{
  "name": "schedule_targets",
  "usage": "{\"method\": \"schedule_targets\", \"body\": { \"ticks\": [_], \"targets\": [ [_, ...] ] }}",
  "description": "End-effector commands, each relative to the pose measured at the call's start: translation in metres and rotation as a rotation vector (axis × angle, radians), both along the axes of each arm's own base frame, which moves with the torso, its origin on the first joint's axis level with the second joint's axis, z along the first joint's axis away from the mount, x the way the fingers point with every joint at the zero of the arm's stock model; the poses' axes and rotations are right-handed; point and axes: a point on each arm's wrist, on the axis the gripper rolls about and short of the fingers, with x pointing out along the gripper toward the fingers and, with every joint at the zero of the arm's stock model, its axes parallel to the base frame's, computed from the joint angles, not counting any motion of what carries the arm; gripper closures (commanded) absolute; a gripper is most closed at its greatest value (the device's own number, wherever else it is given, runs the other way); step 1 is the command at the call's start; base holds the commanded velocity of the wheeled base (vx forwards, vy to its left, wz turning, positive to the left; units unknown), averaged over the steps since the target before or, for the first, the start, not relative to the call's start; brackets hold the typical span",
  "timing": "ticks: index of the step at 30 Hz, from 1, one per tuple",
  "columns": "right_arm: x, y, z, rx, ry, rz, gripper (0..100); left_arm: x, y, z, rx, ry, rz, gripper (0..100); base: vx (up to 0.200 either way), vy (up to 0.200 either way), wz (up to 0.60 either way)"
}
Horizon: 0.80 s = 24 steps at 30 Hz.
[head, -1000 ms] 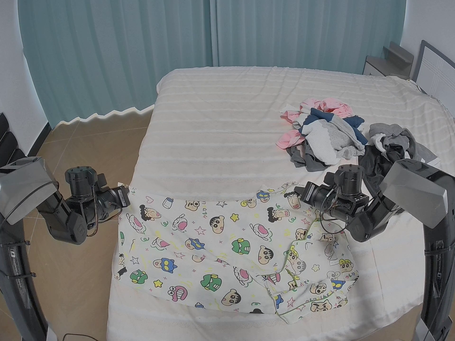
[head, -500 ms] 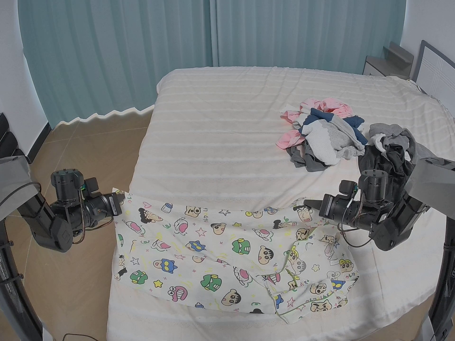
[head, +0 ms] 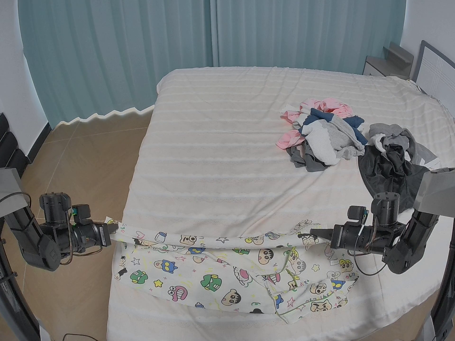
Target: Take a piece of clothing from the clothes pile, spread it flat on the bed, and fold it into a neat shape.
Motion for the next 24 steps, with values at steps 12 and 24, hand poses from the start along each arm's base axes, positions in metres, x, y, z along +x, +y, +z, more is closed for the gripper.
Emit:
{"method": "schedule_targets", "body": {
  "ticks": [12,24],
  "targets": [
    [-0.05,0.0,-0.059,-0.074,0.127,0.1,100,-0.022,0.004,-0.061,0.062,0.105,-0.035,100,0.0,0.0,0.0],
    [-0.058,-0.002,-0.062,-0.088,0.16,0.109,100,-0.024,0.003,-0.079,0.065,0.072,-0.026,100,0.0,0.0,0.0]
  ]
}}
